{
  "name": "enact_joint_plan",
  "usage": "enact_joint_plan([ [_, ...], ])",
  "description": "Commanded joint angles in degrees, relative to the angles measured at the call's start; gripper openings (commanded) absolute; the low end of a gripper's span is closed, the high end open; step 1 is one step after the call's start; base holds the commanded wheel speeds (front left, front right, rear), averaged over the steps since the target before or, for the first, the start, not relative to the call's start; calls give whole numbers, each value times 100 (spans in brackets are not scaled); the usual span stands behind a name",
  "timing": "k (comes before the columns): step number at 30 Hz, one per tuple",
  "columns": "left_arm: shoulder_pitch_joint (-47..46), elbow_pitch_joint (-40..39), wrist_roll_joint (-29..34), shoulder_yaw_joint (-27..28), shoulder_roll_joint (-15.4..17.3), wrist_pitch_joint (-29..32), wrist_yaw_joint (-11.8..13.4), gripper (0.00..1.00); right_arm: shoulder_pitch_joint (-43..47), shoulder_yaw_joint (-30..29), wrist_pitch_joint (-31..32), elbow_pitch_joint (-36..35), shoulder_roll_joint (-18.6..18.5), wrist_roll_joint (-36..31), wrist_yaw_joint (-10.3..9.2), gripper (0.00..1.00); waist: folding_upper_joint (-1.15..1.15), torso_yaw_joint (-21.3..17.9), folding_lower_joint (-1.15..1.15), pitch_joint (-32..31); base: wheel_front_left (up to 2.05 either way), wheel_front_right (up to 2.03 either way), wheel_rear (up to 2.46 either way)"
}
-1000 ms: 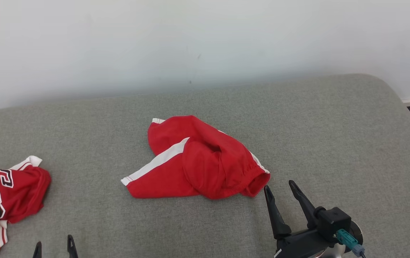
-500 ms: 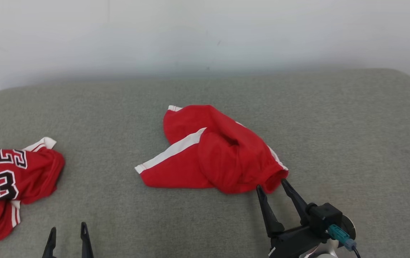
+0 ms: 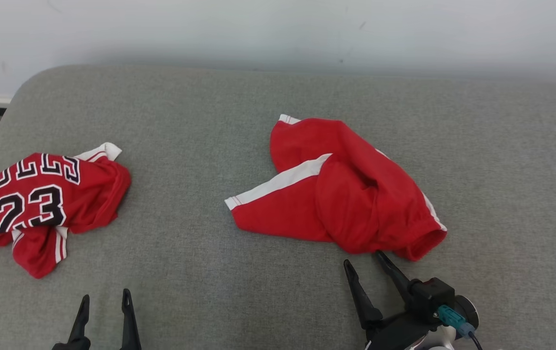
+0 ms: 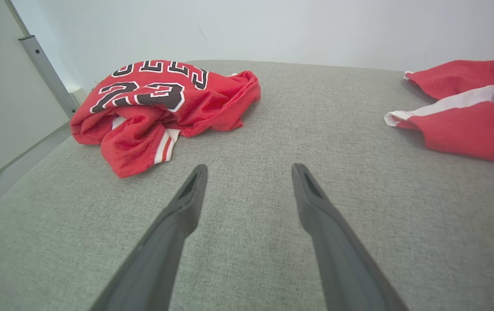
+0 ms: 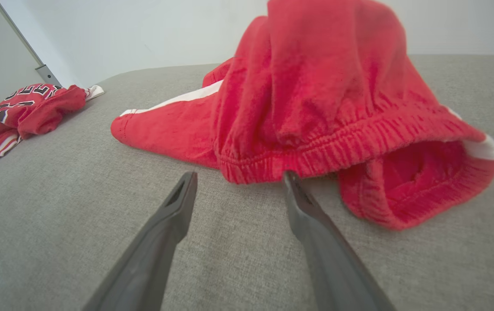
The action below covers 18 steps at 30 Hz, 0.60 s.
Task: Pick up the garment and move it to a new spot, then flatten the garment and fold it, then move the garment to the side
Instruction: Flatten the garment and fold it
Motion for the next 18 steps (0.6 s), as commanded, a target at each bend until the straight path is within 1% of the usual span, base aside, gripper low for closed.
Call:
enact_joint_plan([
  [1, -31, -19, -36, -18, -10, -19, 6, 100, 0, -4, -2, 27, -36, -27, -14, 100, 0, 114, 0, 117, 0, 0, 0],
  [9, -127, -9, -56, -76, -10, -19, -4, 100, -66, -31, -2, 127, 19, 38, -14, 100, 0, 126, 0, 215, 0, 0, 0],
  [18, -177, 0, -24, -135, -10, -19, 7, 100, -151, -55, -2, -59, 53, 75, -14, 100, 0, 138, 0, 233, 0, 0, 0],
])
